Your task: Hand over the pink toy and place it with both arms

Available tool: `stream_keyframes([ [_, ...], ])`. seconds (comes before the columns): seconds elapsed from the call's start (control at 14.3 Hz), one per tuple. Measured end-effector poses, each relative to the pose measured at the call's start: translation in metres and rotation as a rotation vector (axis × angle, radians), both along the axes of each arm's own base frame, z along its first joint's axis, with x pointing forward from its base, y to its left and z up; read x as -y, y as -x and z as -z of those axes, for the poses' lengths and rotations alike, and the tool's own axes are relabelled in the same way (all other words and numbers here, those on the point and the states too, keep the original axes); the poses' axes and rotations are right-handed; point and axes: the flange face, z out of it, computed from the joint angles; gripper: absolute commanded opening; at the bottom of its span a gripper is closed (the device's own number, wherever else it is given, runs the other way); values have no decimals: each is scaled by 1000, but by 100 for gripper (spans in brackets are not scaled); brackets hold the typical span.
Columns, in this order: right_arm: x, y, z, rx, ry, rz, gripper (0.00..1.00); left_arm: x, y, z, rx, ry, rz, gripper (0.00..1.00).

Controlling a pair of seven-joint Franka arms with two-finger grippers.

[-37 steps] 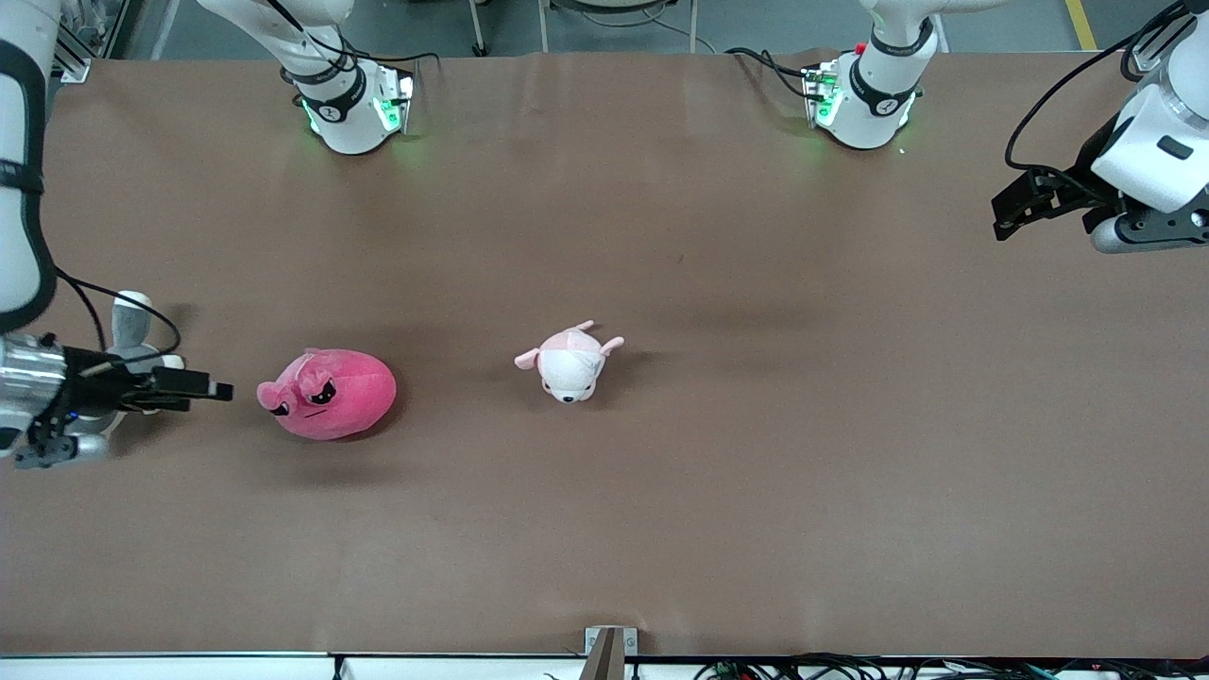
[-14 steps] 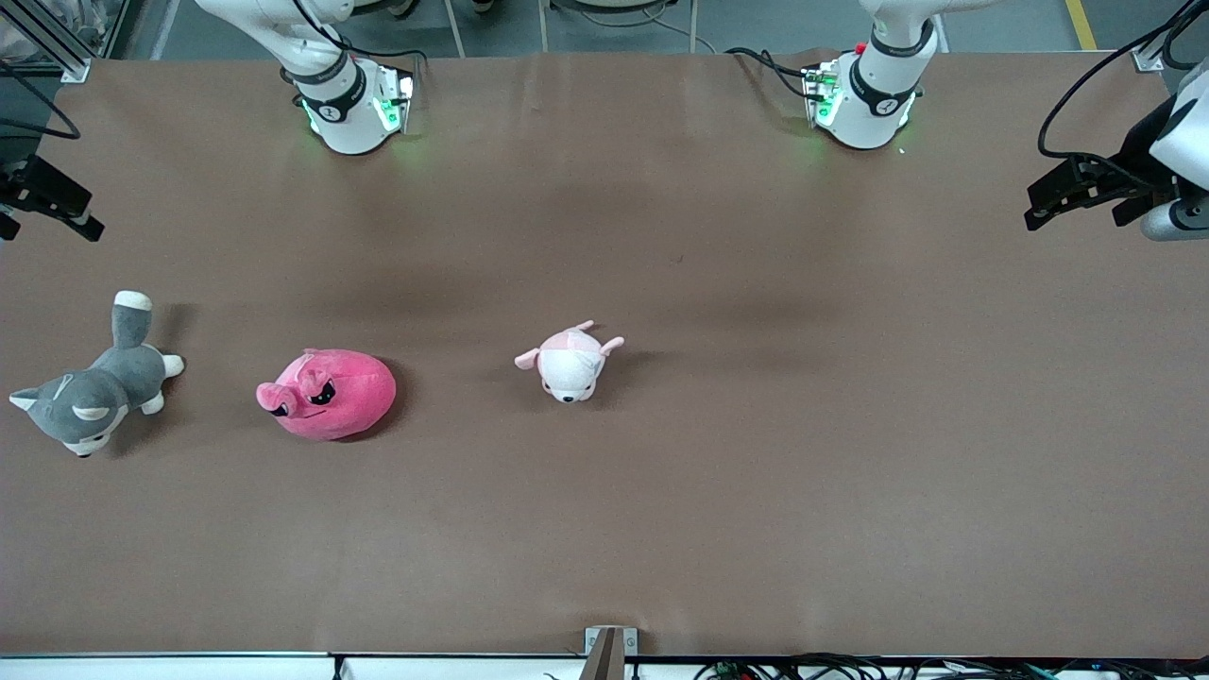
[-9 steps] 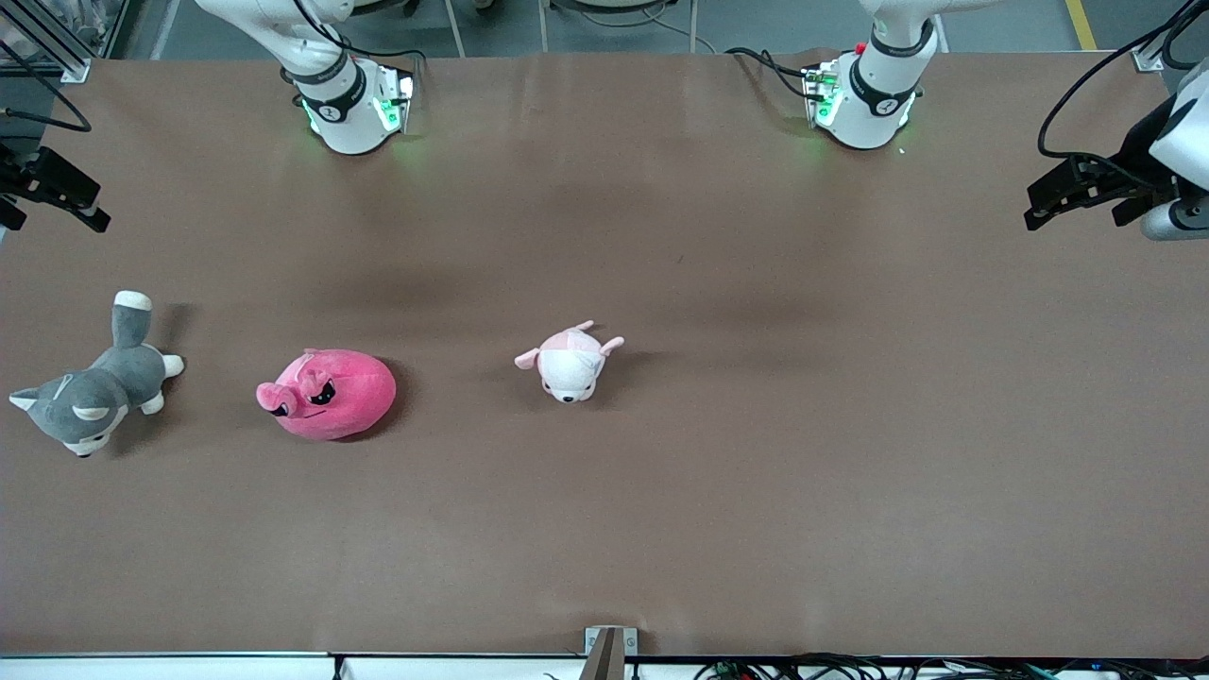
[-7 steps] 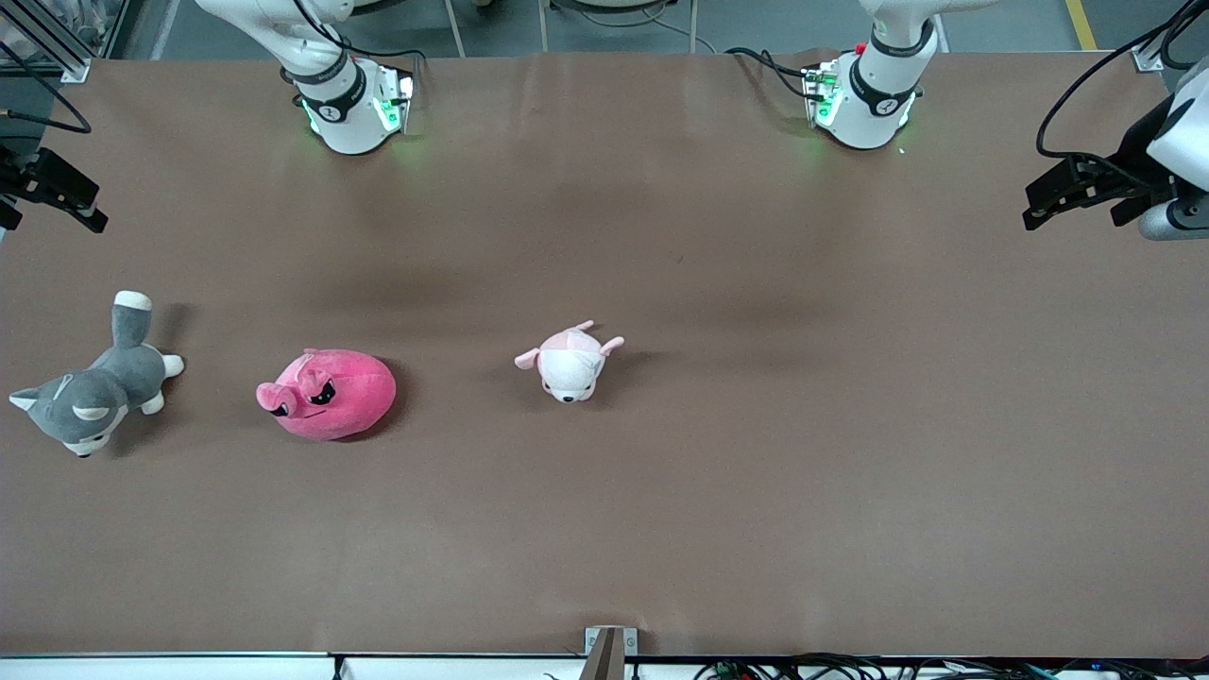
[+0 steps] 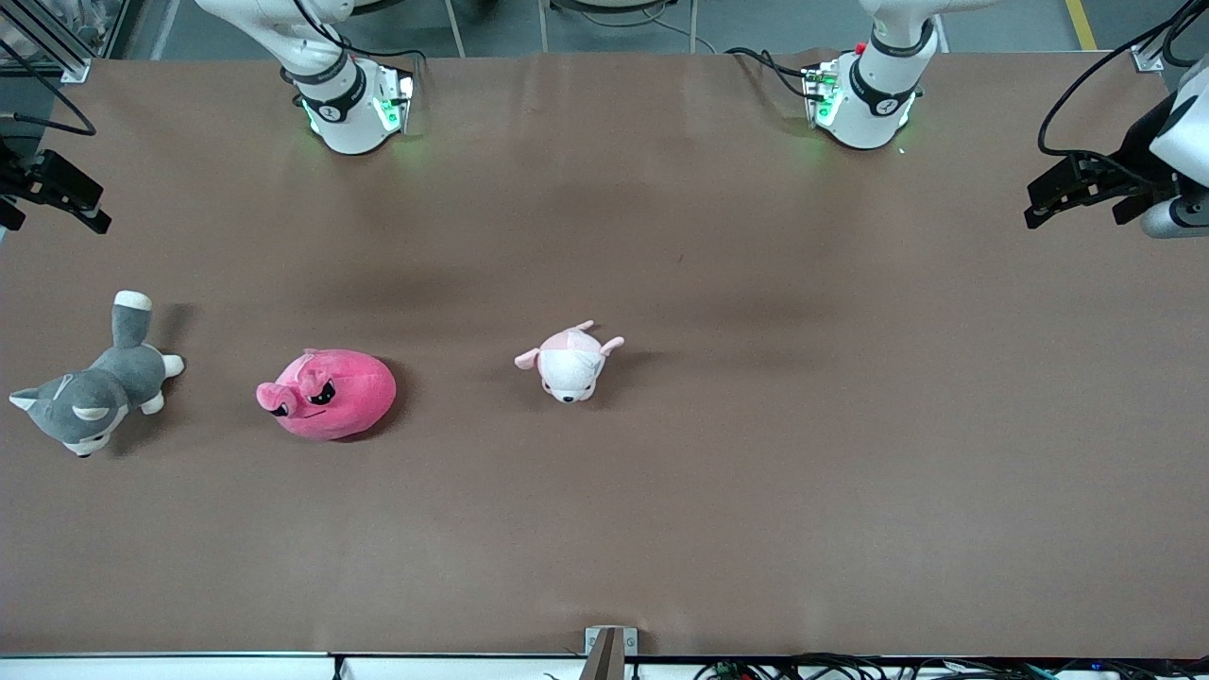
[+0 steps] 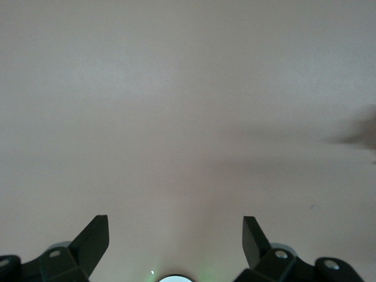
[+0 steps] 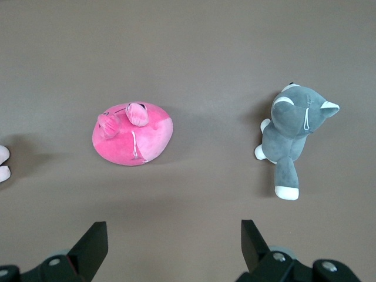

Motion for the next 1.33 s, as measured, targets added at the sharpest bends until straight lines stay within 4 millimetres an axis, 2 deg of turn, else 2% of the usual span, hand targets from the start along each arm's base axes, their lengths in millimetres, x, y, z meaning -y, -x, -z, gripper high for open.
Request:
stream_keyframes([
  [1.33,-8,1,-5,7,2,-13,100,2,-5,-4,10,4,5,100],
])
